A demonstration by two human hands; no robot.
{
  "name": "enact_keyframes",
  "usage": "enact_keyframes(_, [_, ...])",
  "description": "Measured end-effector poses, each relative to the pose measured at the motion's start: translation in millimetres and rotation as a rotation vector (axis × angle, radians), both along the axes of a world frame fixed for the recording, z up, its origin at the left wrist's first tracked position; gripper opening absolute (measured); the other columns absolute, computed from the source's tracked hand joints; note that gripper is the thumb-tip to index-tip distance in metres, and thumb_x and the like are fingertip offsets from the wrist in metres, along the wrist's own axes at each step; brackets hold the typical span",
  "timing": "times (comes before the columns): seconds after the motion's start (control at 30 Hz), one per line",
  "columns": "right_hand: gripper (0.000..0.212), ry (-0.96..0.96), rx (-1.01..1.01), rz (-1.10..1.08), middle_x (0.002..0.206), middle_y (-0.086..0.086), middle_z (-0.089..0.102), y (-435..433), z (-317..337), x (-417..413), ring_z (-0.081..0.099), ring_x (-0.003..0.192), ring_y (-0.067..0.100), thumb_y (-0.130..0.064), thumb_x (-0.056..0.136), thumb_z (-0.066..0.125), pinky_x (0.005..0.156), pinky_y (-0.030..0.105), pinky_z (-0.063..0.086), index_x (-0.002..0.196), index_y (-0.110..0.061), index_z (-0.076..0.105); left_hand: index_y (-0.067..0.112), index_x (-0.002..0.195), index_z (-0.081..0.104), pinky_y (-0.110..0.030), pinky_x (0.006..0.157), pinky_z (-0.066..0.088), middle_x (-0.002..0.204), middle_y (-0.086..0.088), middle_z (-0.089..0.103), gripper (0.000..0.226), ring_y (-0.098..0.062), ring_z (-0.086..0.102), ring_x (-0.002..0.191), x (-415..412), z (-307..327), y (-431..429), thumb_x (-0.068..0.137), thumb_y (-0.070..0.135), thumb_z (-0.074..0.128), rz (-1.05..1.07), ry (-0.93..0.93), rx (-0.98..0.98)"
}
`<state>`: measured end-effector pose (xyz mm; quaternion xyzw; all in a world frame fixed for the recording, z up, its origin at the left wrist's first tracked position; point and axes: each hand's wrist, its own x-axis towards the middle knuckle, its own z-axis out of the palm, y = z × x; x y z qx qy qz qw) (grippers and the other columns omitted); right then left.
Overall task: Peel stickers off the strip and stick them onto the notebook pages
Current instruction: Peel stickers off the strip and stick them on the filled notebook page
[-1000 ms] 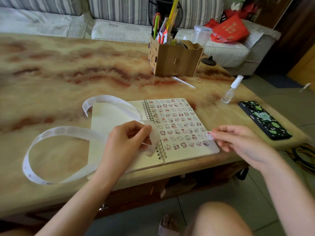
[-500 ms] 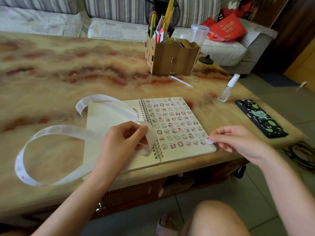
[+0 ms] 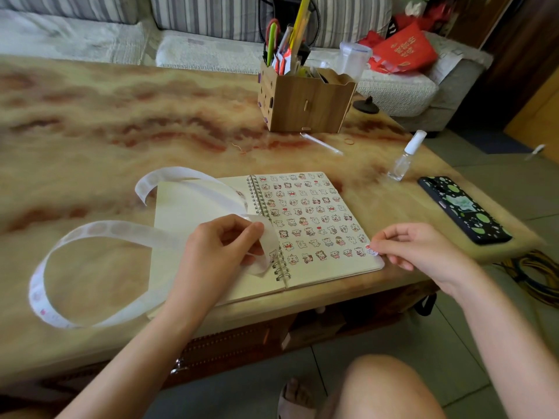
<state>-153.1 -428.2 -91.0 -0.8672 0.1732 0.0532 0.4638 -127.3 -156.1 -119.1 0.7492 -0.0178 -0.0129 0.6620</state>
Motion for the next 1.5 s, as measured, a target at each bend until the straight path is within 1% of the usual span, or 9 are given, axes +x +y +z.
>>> enact_keyframes(0.23, [0.006,-0.07,-0.025,-0.01,0.066,0.001,0.061,2.5,-7.0,-0.9,0.046,0.049,0.004,-0.006,0.079,0.073,0.042,0.011,0.034,0.082,-0.005,0.069,0.009,0.07,0.068,-0.045,0.076,0.057,0.062,-0.006,0.071,0.02,-0.023,0.068,0.064,-1.1,1.1,0.2,0.088,0.015,0.062,0.0,0.002,0.0])
enact_keyframes(0.4, [0.02,-0.159,-0.144,-0.03,0.068,0.004,0.05,-2.5,-12.6,-5.4,0.046,0.064,0.015,-0.018,0.074,0.079,0.063,0.029,0.038,0.087,-0.016,0.064,0.01,0.071,0.068,-0.04,0.074,0.056,0.058,-0.002,0.069,0.02,-0.016,0.066,0.059,-1.5,0.9,-0.2,0.089,0.015,0.062,0.0,0.002,0.01])
enact_keyframes(0.53, [0.012,-0.146,-0.116,-0.044,0.079,0.009,0.06,-4.3,-14.5,-6.2,0.052,0.073,0.018,-0.014,0.078,0.075,0.065,0.027,0.042,0.085,-0.013,0.065,0.009,0.071,0.068,-0.036,0.072,0.056,0.059,-0.002,0.07,0.019,-0.014,0.066,0.058,-2.0,0.4,-0.2,0.089,0.014,0.062,0.002,0.001,0.013])
enact_keyframes(0.63, [0.004,-0.151,-0.085,-0.084,0.078,0.004,0.059,-4.8,-13.3,-6.8,0.05,0.067,0.015,-0.013,0.085,0.069,0.058,0.023,0.039,0.087,-0.012,0.066,0.009,0.072,0.068,-0.033,0.071,0.057,0.059,-0.002,0.07,0.019,-0.014,0.066,0.058,-2.0,0.4,-0.4,0.089,0.014,0.062,-0.001,0.0,0.013])
enact_keyframes(0.7, [0.012,-0.158,-0.056,-0.098,0.077,0.002,0.06,-3.3,-12.1,-6.4,0.047,0.06,0.011,-0.022,0.085,0.069,0.057,0.022,0.039,0.09,-0.011,0.065,0.008,0.073,0.068,-0.03,0.07,0.056,0.059,-0.002,0.07,0.019,-0.013,0.066,0.058,-2.1,0.3,-0.6,0.089,0.014,0.062,-0.002,-0.002,0.02])
enact_keyframes(0.83, [0.022,-0.162,-0.144,-0.11,0.079,0.004,0.063,2.4,-16.3,-2.8,0.053,0.068,0.013,-0.03,0.076,0.077,0.061,0.026,0.041,0.085,-0.013,0.066,0.008,0.073,0.068,-0.031,0.07,0.056,0.058,-0.001,0.069,0.019,-0.014,0.066,0.058,-2.0,0.2,-0.2,0.089,0.015,0.062,-0.002,0.0,0.017])
enact_keyframes(1.07, [0.011,-0.184,-0.201,-0.105,0.08,0.007,0.063,2.9,-18.6,-3.6,0.053,0.07,0.015,-0.02,0.082,0.073,0.06,0.025,0.039,0.083,-0.013,0.065,0.005,0.074,0.068,-0.032,0.072,0.056,0.058,-0.002,0.069,0.019,-0.013,0.065,0.058,-3.3,2.3,-0.5,0.09,0.014,0.061,-0.004,0.0,0.012])
enact_keyframes(1.23, [0.02,-0.18,-0.142,-0.126,0.081,0.002,0.065,2.4,-17.2,-3.2,0.055,0.073,0.015,-0.031,0.08,0.074,0.064,0.028,0.042,0.085,-0.014,0.066,0.005,0.073,0.068,-0.032,0.071,0.056,0.057,-0.001,0.069,0.02,-0.012,0.065,0.057,-3.2,2.3,-0.9,0.089,0.014,0.062,-0.001,0.0,0.012])
enact_keyframes(1.5, [0.007,-0.194,-0.173,-0.106,0.078,0.005,0.062,-3.6,-22.7,-2.4,0.054,0.07,0.018,-0.015,0.082,0.072,0.061,0.028,0.041,0.081,-0.015,0.065,0.008,0.074,0.069,-0.031,0.071,0.057,0.059,-0.002,0.07,0.019,-0.014,0.067,0.059,-2.2,1.2,-0.6,0.089,0.016,0.062,0.0,0.0,0.015])
